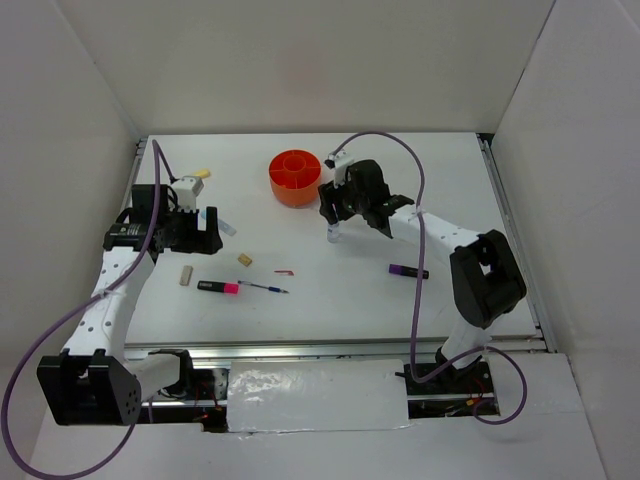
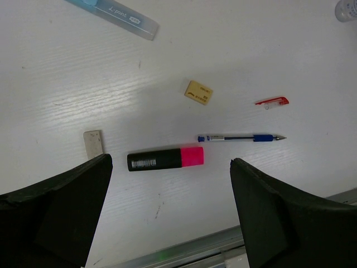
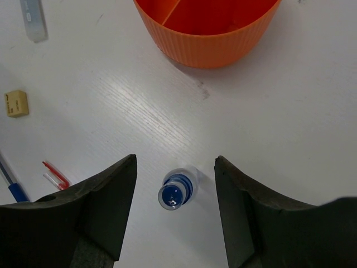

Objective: Sort the stationery into containers
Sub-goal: Pick up the stationery from the center of the board.

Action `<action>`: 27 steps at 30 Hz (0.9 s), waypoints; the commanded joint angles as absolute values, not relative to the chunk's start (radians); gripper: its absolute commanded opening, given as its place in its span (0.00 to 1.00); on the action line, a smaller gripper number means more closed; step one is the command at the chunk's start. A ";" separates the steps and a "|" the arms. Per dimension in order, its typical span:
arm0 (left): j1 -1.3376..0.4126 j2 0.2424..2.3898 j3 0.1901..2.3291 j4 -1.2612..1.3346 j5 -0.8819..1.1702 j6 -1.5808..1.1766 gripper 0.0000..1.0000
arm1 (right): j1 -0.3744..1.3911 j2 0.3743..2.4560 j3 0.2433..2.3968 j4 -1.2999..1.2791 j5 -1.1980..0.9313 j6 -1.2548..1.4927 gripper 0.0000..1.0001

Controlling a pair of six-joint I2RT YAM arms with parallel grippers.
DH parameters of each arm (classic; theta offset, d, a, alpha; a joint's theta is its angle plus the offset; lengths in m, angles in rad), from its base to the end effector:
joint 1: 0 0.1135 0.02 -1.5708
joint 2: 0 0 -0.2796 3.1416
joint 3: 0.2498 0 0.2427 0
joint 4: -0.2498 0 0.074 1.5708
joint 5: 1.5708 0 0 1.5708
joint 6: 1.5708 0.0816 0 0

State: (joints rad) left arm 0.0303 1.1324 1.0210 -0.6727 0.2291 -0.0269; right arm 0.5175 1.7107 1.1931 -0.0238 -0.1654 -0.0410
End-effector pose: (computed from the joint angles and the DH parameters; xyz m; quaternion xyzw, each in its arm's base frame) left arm 0.2508 -0.0109 0.2918 0.0176 0.9185 -0.1049 0.3810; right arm 0.3631 0.2221 0.2465 -0.2782 0.8227 0.1856 0.4598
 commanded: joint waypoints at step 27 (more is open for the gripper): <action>0.037 1.140 1.045 -0.646 0.236 -0.015 0.99 | 0.531 1.678 1.245 -0.069 -0.109 -0.083 0.00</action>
State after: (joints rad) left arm 0.0303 1.1423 1.0210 -0.6724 0.2291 -0.0269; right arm 0.5209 1.7397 1.1873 -0.0364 -0.1295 -0.0479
